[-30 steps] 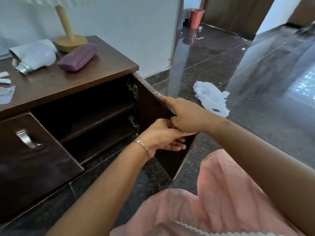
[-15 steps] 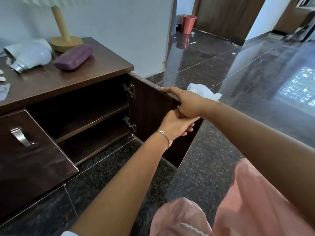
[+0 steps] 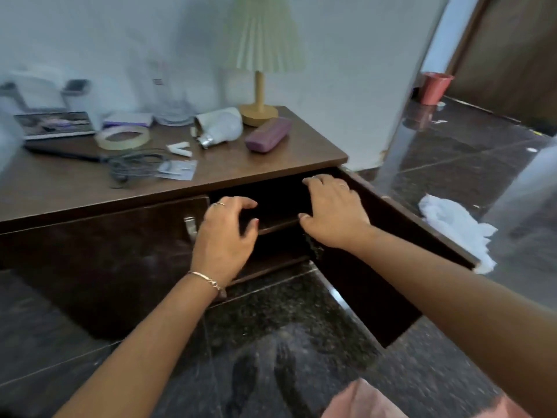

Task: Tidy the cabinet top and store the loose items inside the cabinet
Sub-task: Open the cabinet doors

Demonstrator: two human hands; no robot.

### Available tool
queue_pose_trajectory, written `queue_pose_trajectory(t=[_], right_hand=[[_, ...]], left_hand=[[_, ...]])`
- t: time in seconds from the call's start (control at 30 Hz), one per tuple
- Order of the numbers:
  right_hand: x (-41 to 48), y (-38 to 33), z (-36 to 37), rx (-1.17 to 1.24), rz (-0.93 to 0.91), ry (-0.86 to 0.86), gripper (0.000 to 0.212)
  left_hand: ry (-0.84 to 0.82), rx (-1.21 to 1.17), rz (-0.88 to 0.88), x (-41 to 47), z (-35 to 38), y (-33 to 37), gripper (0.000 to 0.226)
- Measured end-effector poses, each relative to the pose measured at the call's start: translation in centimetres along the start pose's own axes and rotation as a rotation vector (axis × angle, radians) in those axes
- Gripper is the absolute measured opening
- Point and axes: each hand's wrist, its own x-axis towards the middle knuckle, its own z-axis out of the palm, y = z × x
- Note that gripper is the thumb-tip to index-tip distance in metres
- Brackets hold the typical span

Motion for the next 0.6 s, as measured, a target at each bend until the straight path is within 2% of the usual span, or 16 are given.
queue_pose_trajectory(t=[0.13,0.2,0.3,0.47,0.6], right_hand=[[2.6,-7.8,3.3,0.489,0.010,-0.221,0.070],[3.5,-11.0,5.2,0.743,0.079,-0.321,0.069],[4.9,-13.8,8.3,1.006,0.181,-0.313,0.050],[4.5,-15.0,9.1,1.153,0.205,-0.254,0.030],[3.8,-13.7,9.8,1.103,0.124,-0.186,0.019]], left_hand=[[0.173,0.306,-0.078,-0.7,-5.7,-4.4,0.033],[0.157,0.437,-0.098,-1.3,-7.6,-6.4,0.037],[0.062,0.562,-0.126,-2.3,-9.4,-8.5,0.044],[0.023,0.577,-0.109,-3.3,-10.4,-9.8,0.047],[0.135,0.516,-0.232,-3.6,-10.5,-9.7,0.044]])
